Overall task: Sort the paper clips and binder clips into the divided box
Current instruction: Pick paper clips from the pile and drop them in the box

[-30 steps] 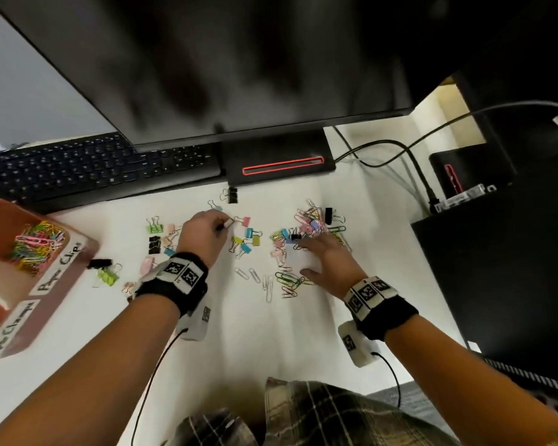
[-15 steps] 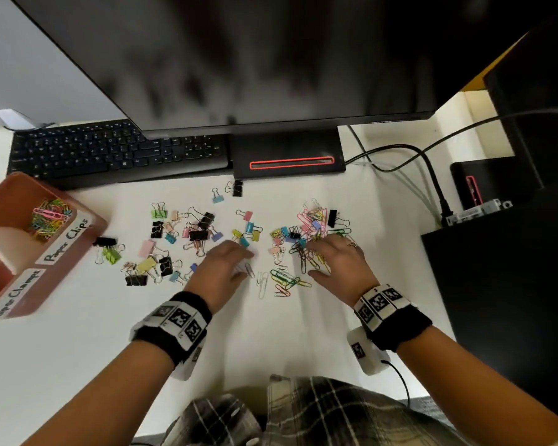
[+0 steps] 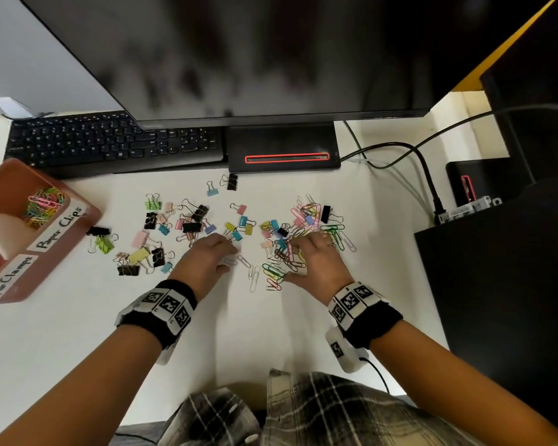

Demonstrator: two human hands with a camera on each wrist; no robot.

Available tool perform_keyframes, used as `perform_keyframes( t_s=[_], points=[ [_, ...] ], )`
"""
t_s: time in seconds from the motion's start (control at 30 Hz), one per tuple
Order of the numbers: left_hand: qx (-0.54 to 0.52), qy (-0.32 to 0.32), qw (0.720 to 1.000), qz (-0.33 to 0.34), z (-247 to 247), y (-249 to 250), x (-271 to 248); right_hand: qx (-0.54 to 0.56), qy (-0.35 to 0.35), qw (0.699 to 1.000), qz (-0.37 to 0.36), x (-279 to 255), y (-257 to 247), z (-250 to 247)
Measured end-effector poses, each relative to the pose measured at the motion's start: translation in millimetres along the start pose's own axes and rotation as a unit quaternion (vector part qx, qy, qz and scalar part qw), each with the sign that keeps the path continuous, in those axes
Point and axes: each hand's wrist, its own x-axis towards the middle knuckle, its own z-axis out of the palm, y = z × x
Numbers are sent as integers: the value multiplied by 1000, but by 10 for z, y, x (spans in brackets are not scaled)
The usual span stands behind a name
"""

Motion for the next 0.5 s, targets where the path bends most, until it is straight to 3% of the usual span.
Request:
perform_keyframes(
  t_s=[0.1, 0.33, 0.5],
  points=[
    [5, 4, 1000, -17, 15, 40, 30, -4, -28, 1000, -4, -7, -98, 76],
    [-24, 4, 997, -79, 114, 61, 70, 114, -15, 993, 2, 98, -149, 46],
    [-54, 32, 996, -62, 122, 76, 8, 117, -34, 992, 12, 101, -55, -56]
  ],
)
